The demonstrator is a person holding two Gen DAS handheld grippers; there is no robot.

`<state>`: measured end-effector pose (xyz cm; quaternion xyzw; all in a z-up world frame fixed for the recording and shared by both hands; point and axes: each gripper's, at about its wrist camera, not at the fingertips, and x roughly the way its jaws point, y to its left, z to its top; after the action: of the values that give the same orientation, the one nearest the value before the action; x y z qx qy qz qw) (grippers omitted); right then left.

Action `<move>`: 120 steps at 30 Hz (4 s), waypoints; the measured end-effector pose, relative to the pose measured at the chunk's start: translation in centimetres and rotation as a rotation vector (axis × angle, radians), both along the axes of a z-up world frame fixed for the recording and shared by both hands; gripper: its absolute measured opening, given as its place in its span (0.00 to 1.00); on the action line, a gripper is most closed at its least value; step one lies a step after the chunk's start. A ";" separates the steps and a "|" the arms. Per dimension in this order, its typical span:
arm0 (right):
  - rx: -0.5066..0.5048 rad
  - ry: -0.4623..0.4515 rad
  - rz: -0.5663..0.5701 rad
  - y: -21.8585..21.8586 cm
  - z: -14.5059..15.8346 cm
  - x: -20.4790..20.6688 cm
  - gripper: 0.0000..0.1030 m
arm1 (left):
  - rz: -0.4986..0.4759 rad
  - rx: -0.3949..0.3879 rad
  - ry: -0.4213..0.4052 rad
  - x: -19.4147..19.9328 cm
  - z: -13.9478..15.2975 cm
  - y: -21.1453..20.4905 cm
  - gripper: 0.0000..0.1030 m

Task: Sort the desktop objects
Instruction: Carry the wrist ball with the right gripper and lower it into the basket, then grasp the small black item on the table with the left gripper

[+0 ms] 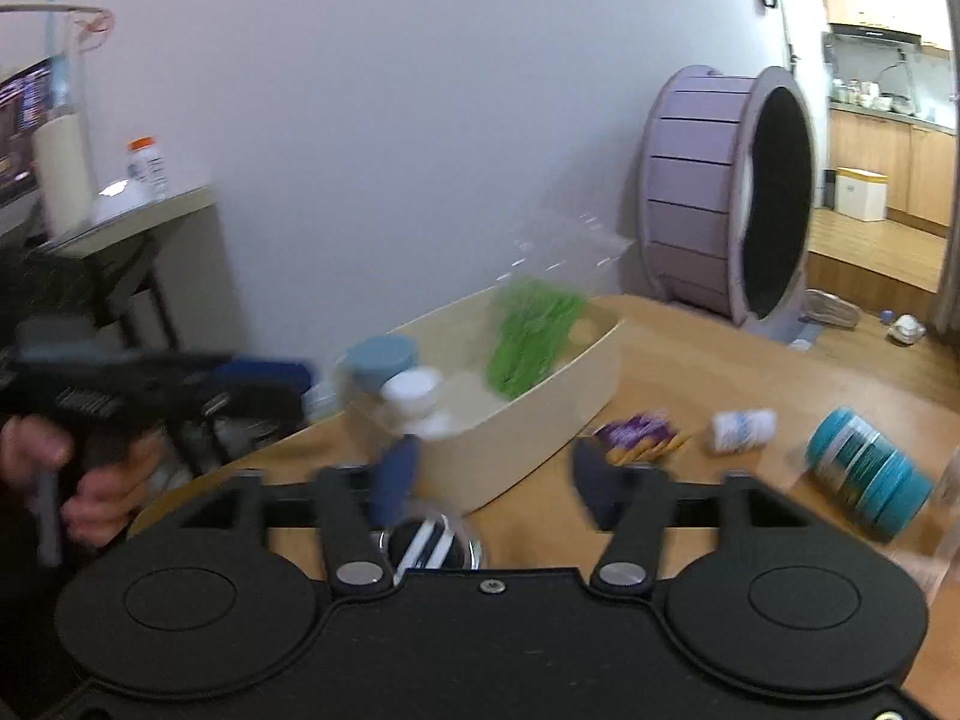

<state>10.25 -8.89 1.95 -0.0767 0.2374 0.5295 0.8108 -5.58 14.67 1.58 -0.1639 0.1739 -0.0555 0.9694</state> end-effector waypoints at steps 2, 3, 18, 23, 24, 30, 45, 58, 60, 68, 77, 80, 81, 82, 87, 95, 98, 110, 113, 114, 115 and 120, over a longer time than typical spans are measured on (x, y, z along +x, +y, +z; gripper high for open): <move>-0.002 0.018 0.032 -0.3 -0.7 -1.3 0.66 | -0.004 0.004 0.006 -0.1 -0.1 0.0 0.71; 0.001 0.026 0.046 -0.3 -1.0 -1.9 0.68 | -0.006 0.006 0.009 -0.1 -0.2 0.0 0.71; -0.086 -0.022 0.120 4.0 -5.0 -4.1 0.83 | 0.018 -0.011 0.026 -1.0 -0.9 1.0 0.72; -0.104 -0.020 0.109 4.5 -5.5 -3.8 0.79 | -0.035 0.007 0.047 -0.8 -0.8 0.6 0.74; -0.109 -0.014 0.114 4.5 -5.7 -3.7 0.78 | -0.051 0.009 0.058 -0.7 -0.9 0.6 0.75; -0.100 0.020 0.105 4.2 -6.0 -3.3 0.69 | -0.098 0.036 0.086 -0.8 -1.2 0.0 0.76; 0.063 -0.059 -0.032 1.3 2.0 0.4 0.68 | -0.038 -0.026 0.014 -1.3 -0.3 1.0 0.77; -0.029 -0.016 0.041 11.6 1.6 8.8 0.68 | 0.099 0.003 -0.009 -1.1 0.2 1.8 0.77; -0.052 -0.005 0.058 13.0 0.9 9.6 0.68 | 0.126 0.024 -0.005 -0.9 0.2 1.9 0.77; -0.148 0.056 0.103 17.1 -1.7 10.7 0.69 | 0.140 0.046 0.033 -0.3 0.1 1.9 0.78; -0.056 0.001 0.045 12.5 0.5 9.6 0.83 | 0.134 0.041 0.046 -0.4 0.0 2.0 0.78; -0.039 0.001 0.003 8.8 1.1 8.6 0.83 | 0.118 0.041 0.040 -0.5 0.0 1.6 0.78; -0.029 -0.001 -0.014 7.4 1.2 8.3 0.83 | 0.110 0.043 0.040 -0.4 0.0 1.4 0.78; -0.019 -0.002 -0.032 6.0 1.4 7.9 0.83 | 0.100 0.047 0.041 -0.4 0.0 1.2 0.78; 0.022 -0.009 -0.117 0.1 2.1 5.1 0.83 | 0.047 0.064 0.042 0.0 -0.3 -0.3 0.78; 0.068 0.010 -0.190 -6.6 0.8 0.3 0.88 | -0.085 0.114 0.084 1.5 -1.4 -4.2 0.78; 0.054 0.008 -0.174 -7.3 0.3 -0.8 0.89 | -0.126 0.155 0.100 2.0 -1.8 -5.8 0.77; 0.067 0.049 -0.106 -10.3 -0.8 -2.3 0.97 | -0.244 0.246 0.190 4.4 -3.3 -10.5 0.46; 0.063 0.042 -0.103 -10.7 -1.0 -2.5 0.99 | -0.241 0.259 0.224 5.1 -4.1 -11.4 0.45; 0.066 0.045 -0.105 -10.8 -1.0 -2.5 0.99 | -0.236 0.259 0.234 5.4 -4.2 -11.6 0.45; 0.069 0.049 -0.106 -10.9 -1.1 -2.5 0.99 | -0.231 0.256 0.244 5.6 -4.4 -11.7 0.45; 0.093 0.053 -0.120 -11.2 -1.0 -2.6 1.00 | -0.214 0.257 0.265 6.7 -4.4 -12.2 0.45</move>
<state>7.63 -20.08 0.97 -0.0107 0.2383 0.4923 0.8371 1.09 2.50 -2.84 -0.0256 0.3220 -0.1134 0.9396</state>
